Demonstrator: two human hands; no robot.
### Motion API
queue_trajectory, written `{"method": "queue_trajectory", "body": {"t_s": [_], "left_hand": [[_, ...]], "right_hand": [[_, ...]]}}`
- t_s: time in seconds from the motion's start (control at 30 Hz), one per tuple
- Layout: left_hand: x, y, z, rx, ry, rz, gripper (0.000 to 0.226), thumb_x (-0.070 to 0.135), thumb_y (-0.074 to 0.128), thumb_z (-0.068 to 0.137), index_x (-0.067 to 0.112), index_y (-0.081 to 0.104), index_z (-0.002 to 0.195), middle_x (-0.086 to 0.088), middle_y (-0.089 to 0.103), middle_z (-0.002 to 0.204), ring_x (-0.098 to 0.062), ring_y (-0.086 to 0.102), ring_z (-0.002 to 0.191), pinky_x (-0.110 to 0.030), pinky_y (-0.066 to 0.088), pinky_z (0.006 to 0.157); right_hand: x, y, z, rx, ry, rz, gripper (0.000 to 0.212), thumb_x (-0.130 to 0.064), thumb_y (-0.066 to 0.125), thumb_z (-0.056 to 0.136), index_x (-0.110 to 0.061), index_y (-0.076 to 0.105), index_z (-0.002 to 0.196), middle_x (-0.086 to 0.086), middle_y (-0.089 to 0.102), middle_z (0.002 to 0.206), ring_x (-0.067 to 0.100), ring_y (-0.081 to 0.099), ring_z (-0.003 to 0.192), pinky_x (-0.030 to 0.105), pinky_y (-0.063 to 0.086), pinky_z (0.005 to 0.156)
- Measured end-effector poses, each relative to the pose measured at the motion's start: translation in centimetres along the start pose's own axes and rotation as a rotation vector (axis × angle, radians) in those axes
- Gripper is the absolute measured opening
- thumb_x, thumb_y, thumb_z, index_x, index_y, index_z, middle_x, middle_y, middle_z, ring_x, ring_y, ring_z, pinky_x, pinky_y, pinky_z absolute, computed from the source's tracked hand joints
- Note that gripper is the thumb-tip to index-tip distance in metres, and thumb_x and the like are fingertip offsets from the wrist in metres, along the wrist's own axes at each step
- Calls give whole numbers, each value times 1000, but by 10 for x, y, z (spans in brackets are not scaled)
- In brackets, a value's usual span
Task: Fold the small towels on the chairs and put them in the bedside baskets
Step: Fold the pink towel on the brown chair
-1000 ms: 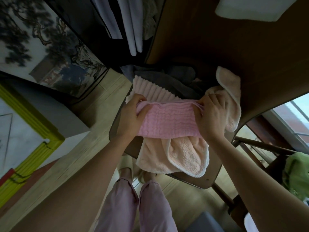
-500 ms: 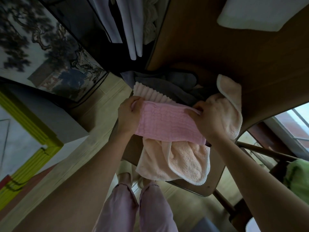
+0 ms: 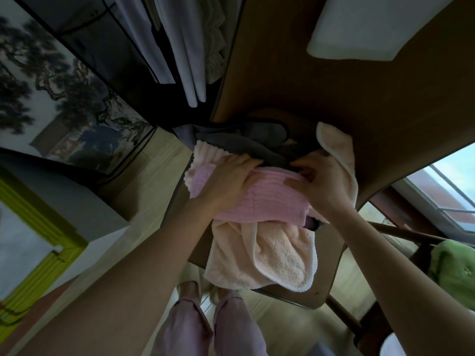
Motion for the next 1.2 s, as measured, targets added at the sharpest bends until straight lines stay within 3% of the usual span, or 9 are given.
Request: {"method": "queue_trajectory", "body": {"t_s": [0.07, 0.2, 0.37, 0.53, 0.67, 0.83, 0.97, 1.1, 1.2], "left_hand": [[4, 9, 6, -25, 61, -20, 45, 37, 32, 99, 10, 61, 119, -7, 56, 113, -23, 55, 101, -27, 34, 87], [-1, 13, 9, 48, 5, -53, 24, 23, 40, 103, 6, 57, 104, -5, 47, 104, -15, 48, 78, -34, 42, 69], [-1, 14, 7, 81, 46, -13, 19, 25, 38, 103, 11, 50, 100, 4, 47, 80, -13, 44, 66, -30, 34, 64], [0, 23, 10, 137, 78, 115, 36, 36, 28, 98, 12, 56, 97, 0, 57, 77, -20, 51, 69, -33, 36, 70], [1, 28, 13, 308, -17, 213, 36, 31, 32, 98, 6, 57, 91, -12, 62, 81, -30, 58, 69, -38, 46, 67], [-15, 32, 9, 417, -175, 198, 34, 34, 33, 99, 7, 52, 90, -13, 58, 86, -29, 54, 74, -32, 34, 73], [-8, 43, 22, 338, -197, 164, 43, 40, 25, 99, 8, 54, 94, -13, 61, 92, -30, 56, 83, -40, 40, 80], [-22, 34, 11, 335, -200, 148, 45, 39, 28, 94, 8, 56, 111, -14, 59, 111, -33, 53, 103, -43, 37, 96], [-42, 13, -31, 495, -291, 23, 38, 25, 38, 92, 6, 55, 120, -15, 57, 115, -29, 50, 108, -39, 33, 98]], "right_hand": [[7, 0, -3, -14, 6, -40, 18, -22, 73, 83, -11, 75, 98, 2, 70, 94, 10, 58, 84, 9, 38, 68], [21, -1, -12, 32, 152, 147, 17, -29, 70, 87, -14, 68, 94, -8, 58, 82, 5, 50, 73, 18, 38, 63], [24, 15, -27, 18, 194, 206, 19, -30, 69, 87, -13, 61, 91, 1, 59, 74, 14, 53, 66, 20, 38, 54], [15, 4, -31, 280, 203, 414, 9, -17, 60, 94, -15, 51, 95, -9, 49, 79, 0, 46, 69, 8, 37, 61], [6, 9, -26, 381, 174, 321, 3, -12, 46, 99, -12, 46, 102, -15, 41, 81, -11, 45, 75, 10, 37, 63], [8, 3, -5, 244, -27, 21, 21, -29, 39, 103, -11, 44, 112, -3, 48, 85, 14, 47, 72, 25, 32, 52], [27, 2, 0, 219, 25, -27, 25, -27, 35, 105, -8, 42, 120, 1, 51, 89, 22, 55, 79, 37, 46, 62], [20, -10, 1, 342, 90, -126, 29, -27, 35, 104, -7, 43, 123, 7, 59, 92, 25, 58, 77, 35, 40, 59], [-7, -18, -12, 499, -11, -225, 34, -26, 47, 100, -7, 48, 128, 15, 53, 129, 32, 50, 119, 43, 40, 93]]}}
Point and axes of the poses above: each hand's wrist, its own z-axis towards the middle knuckle, its own y-axis out of the palm, x = y × z, the point moved 6 cm from there along z, towards the middle knuckle
